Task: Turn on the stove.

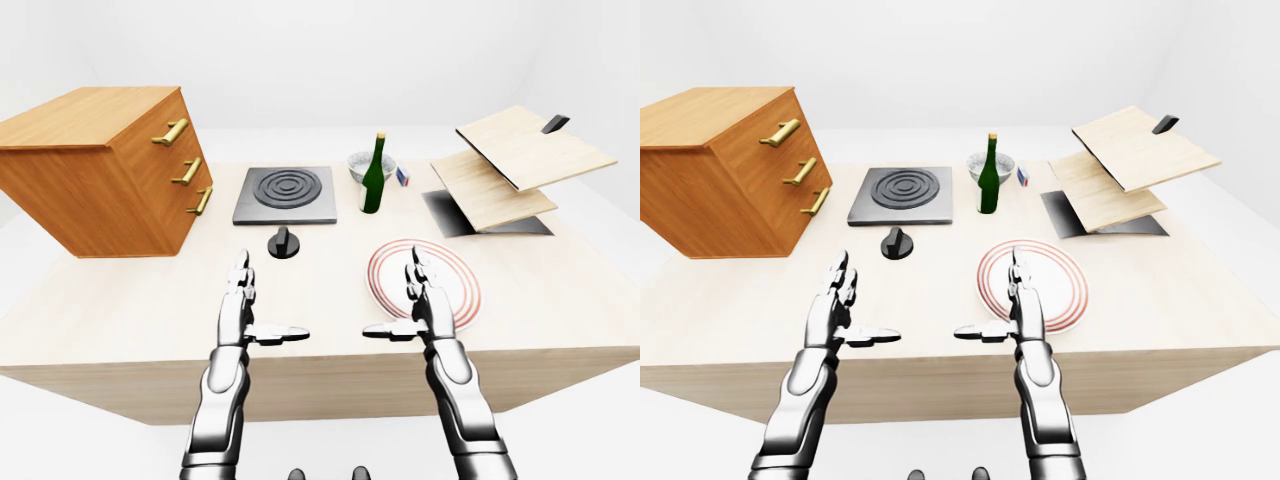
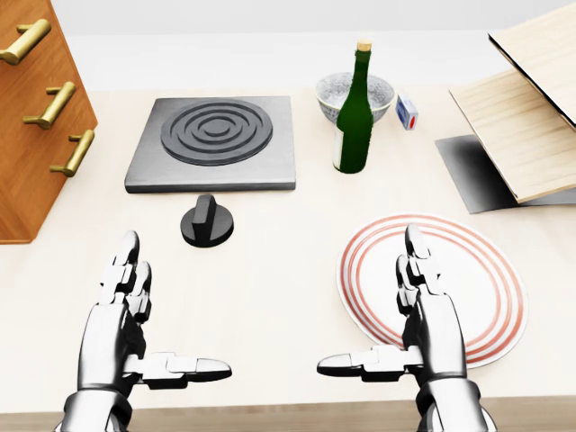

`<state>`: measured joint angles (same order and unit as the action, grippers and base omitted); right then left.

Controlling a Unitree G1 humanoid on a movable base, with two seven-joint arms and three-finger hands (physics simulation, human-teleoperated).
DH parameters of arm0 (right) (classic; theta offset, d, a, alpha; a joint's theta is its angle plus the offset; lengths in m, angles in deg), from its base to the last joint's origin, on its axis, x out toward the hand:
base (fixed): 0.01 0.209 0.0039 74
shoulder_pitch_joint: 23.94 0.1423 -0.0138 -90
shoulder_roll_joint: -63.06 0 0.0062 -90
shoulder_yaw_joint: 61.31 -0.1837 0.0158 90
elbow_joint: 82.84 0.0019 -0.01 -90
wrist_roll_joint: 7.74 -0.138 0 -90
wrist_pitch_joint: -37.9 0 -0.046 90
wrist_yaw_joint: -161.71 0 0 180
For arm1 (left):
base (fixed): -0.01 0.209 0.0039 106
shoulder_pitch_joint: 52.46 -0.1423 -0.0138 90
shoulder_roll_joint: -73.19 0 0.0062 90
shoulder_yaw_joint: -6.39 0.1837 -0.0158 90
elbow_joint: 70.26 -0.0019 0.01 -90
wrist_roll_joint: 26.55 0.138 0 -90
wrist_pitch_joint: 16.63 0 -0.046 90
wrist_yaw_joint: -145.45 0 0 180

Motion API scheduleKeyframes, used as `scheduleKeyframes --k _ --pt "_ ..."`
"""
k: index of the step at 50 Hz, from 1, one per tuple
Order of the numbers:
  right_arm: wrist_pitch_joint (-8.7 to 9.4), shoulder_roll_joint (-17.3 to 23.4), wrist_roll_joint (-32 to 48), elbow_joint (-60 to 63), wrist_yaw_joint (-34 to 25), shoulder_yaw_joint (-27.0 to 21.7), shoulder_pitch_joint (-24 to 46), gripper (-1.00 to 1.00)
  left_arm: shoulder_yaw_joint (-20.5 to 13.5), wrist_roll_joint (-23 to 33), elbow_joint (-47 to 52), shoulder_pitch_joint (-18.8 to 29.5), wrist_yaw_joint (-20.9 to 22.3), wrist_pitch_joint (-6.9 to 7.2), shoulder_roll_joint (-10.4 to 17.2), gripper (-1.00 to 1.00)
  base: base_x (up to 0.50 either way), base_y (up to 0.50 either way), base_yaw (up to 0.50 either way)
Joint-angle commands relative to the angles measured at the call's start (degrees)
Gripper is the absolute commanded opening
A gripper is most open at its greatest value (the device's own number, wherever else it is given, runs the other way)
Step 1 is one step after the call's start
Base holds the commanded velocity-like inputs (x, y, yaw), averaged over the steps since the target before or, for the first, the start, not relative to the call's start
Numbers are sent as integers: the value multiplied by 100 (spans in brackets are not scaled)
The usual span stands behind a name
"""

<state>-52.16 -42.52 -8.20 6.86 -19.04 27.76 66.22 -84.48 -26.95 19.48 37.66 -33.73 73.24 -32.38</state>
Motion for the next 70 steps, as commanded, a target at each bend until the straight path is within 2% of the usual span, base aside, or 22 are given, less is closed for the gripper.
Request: scheduleKeyframes --k 1,2,6,11,12,17,20,21,27,29,32,37,48,51,53,54,56,59,61,64,70 --pt "3 67 -77 -51 -105 -149 36 100 -137 -58 -17 11 123 -2 70 100 0 0 0" --pt "36 66 -74 -13 -100 -142 32 100 -140 -58 -17 14 119 1 70 100 0 0 0" --pt "-25 68 -87 -86 -107 -150 40 100 -143 -53 -41 21 113 -12 71 100 0 0 0" --pt "-10 70 -88 -80 -102 -148 47 100 -156 -49 -167 67 101 -86 74 100 0 0 0" --pt "-23 70 -91 -94 -105 -149 49 100 -150 -45 -125 56 95 -56 72 100 0 0 0" --pt "7 69 -91 -60 -100 -143 43 100 -162 -40 -272 94 91 -179 81 100 0 0 0" --pt "-1 66 -80 -69 -91 -137 46 100 -152 -42 -112 48 88 -63 82 100 0 0 0" --pt "18 64 -78 -47 -87 -133 43 100 -157 -43 -182 67 94 -111 83 100 0 0 0" --pt "-11 63 -66 -73 -74 -132 39 100 -145 -33 -89 13 107 -58 82 100 0 0 0" --pt "55 58 -60 10 -60 -123 26 100 -158 -23 -200 51 103 -122 86 100 0 0 0" --pt "19 58 -77 -76 -40 -146 58 100 -169 2 -243 52 76 -145 89 100 0 0 0" --pt "99 54 -130 -67 -14 -152 74 100 -182 15 -301 69 53 -185 95 100 0 0 0" --pt "64 59 -121 -109 -81 -108 69 100 -189 39 -289 79 13 -140 101 100 0 0 0" --pt "57 65 -31 -96 -102 -55 54 100 -193 45 -343 91 9 -188 103 100 0 0 0" --pt "56 60 -32 -101 -118 -56 56 100 -192 46 -328 88 8 -174 103 100 0 0 0" --pt "18 63 -23 -119 -140 -53 54 100 -197 51 -390 108 5 -218 106 100 0 0 0" --pt "34 60 0 -87 -153 -42 48 100 -193 53 -340 102 1 -176 106 100 8 0 0" --pt "24 59 6 -83 -173 -45 45 100 -196 54 -379 114 0 -203 107 100 33 0 0" --pt "84 55 13 -25 -166 -43 40 100 -195 55 -363 109 -3 -192 106 100 36 0 0" --pt "78 56 21 -26 -171 -47 36 100 -190 58 -333 100 -5 -172 104 100 36 0 0" --pt "54 56 18 -67 -176 -59 52 100 -193 63 -406 126 -11 -225 104 100 36 0 0"
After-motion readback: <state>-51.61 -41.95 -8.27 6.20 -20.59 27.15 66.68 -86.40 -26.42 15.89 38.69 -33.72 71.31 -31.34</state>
